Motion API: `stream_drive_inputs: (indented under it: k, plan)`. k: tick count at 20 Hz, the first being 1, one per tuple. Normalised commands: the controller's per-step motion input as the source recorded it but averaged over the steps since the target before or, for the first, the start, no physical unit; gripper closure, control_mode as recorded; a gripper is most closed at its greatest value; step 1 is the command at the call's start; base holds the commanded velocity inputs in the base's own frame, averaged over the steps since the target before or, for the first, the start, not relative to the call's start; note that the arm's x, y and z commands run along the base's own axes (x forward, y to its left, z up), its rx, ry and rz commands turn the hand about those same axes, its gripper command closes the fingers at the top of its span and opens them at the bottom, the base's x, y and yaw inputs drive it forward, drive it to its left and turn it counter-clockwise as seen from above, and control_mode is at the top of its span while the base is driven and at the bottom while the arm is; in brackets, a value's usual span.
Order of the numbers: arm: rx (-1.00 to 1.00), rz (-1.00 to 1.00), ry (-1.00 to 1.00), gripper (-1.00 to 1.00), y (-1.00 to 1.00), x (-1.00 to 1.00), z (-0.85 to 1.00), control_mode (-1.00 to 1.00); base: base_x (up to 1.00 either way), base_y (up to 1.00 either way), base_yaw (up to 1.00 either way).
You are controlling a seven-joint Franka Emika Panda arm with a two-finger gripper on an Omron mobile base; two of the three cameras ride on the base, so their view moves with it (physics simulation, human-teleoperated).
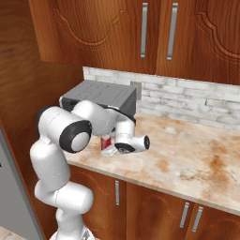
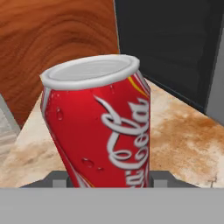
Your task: Move the drinks to the dining counter.
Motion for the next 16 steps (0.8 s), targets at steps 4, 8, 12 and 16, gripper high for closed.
stream_drive_inputs:
  k: [4, 8, 12, 16]
  plan:
    - [0.00, 0.00, 0.00, 1.00, 0.00, -0.83, 0.70, -1.00, 0.00, 0.00, 0.00]
    - [0.00, 0.00, 0.00, 1.00, -0.02, -0.59, 0.80, -1.00, 0.00, 0.00, 0.00]
    - [0.00, 0.00, 0.00, 1.00, 0.00, -0.65, 0.86, -1.00, 0.00, 0.00, 0.00]
    - [0.00, 0.00, 0.00, 1.00, 0.00, -0.92, 0.75, -1.00, 0.00, 0.00, 0.00]
